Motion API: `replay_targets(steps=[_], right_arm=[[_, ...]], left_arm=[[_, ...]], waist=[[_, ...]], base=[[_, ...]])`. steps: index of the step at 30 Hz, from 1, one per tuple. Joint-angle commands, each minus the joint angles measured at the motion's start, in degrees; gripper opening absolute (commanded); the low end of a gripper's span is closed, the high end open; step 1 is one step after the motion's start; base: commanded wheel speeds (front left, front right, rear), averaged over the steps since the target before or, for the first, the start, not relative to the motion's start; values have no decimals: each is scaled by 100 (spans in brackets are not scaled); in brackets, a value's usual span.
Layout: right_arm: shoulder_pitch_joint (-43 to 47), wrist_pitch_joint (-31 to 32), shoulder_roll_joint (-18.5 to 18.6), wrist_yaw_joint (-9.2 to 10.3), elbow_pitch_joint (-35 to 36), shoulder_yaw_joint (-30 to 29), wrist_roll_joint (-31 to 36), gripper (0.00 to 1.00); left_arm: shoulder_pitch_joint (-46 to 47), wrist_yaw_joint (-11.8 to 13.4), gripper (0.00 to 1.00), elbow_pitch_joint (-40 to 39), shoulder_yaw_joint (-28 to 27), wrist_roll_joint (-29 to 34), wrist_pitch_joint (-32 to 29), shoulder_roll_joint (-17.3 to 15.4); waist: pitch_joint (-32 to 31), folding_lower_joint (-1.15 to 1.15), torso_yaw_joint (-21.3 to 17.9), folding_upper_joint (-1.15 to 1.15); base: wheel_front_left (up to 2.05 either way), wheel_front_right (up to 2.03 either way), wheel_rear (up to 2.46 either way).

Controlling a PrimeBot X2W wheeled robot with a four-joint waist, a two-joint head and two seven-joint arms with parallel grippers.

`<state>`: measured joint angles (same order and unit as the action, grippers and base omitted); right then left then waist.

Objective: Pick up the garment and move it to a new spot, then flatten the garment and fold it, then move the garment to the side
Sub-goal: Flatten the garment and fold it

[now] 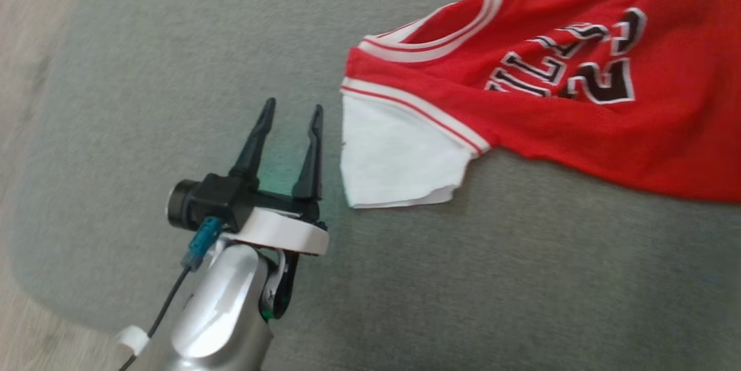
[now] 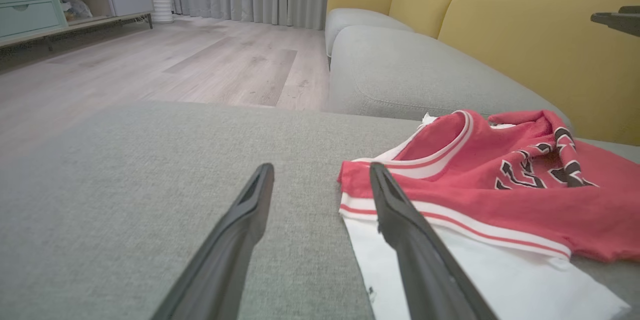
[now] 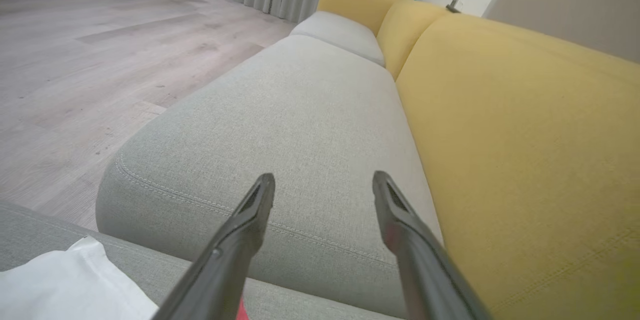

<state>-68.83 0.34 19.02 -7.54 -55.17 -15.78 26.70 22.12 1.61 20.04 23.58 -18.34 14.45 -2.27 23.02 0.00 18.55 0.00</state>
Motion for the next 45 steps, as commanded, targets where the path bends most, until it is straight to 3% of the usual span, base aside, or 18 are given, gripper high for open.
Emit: replay_targets(steps=[1,8,12,18,26,30,45], right_arm=[[78,-247,-110,5,229,66,-20,100],[870,-1115,-654,5,371,272,-469,100],[1882,-1426,-1144,5,935,421,-963,100],[3481,-1504,-1547,5,2038,493,-1751,100],[5417,-1521,-1612,5,3491,1123,-2815,100],[5995,-1524,-1613,5,3928,1293,-2997,100],[6295,-1382,-1614,5,4382,1290,-3195,100]], left_arm=[[82,46,100,-219,-260,69,54,-84],[-122,33,100,-290,-439,185,54,-136],[-333,28,100,-229,-500,219,54,-149],[-622,100,100,-322,-624,248,54,-154],[-1114,130,100,-486,-739,344,54,-138],[-1210,111,100,-482,-733,370,54,-121],[-1230,9,100,129,-503,319,-36,-85]], waist=[[-172,0,-252,0],[-681,0,-826,0],[-1148,0,-1166,0],[-1581,0,-1439,0],[-1808,0,-1665,0],[-1824,0,-1697,0],[-1913,0,-1702,0]], base=[[0,0,0],[0,0,0],[0,0,0],[0,0,0],[0,0,0],[0,0,0],[0,0,0]])
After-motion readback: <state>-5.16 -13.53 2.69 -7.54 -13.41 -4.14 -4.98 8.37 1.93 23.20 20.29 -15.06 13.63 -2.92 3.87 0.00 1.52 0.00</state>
